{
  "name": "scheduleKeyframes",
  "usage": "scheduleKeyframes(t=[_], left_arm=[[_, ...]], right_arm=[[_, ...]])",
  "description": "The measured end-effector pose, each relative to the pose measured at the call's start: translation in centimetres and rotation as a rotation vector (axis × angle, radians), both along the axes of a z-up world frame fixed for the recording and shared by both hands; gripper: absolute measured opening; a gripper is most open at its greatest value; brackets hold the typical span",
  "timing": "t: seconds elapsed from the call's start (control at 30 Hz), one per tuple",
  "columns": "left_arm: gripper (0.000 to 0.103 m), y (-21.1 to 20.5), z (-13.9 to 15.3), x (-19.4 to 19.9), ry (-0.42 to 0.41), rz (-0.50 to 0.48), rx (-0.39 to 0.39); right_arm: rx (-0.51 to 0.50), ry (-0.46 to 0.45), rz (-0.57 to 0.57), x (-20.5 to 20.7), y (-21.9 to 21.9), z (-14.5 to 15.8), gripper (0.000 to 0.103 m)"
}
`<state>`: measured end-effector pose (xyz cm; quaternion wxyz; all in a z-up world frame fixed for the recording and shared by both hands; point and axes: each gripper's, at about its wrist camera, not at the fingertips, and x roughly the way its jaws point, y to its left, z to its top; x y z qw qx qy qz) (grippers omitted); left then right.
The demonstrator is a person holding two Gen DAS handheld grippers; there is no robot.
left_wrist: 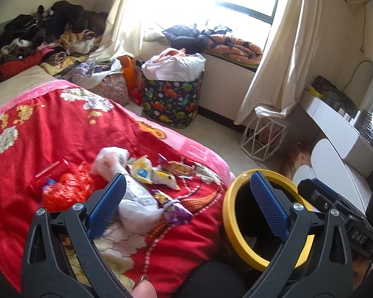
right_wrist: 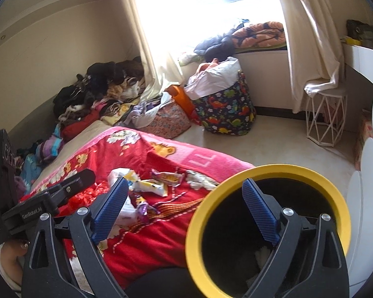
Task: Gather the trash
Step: 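Close the right gripper on the white plastic bag while the left approaches the red bag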
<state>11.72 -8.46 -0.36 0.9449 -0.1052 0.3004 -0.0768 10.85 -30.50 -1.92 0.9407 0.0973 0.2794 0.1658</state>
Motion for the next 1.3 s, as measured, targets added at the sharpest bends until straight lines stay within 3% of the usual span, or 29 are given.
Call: scheduleKeyframes(t=[0.63,0.97,1.3], left_arm=[[0.092,7.9,-0.1,-0.5,0.025,0.174,-0.021],[0.091,12.5,-1.5,-1.5,0.080,0.225,-0.060],[0.063,13.8,-3.3,-1.3,0.151,0.193,-0.116]], right_arm=[[-0.117,0.003,0.205,0.8,9.4,-1.3,0.093],[-0.161,0.068,0.305,2.8,13.8,-3.5,0.094],[-0.219,0.120,0.368,4.6,16.8,-6.5,0.094]])
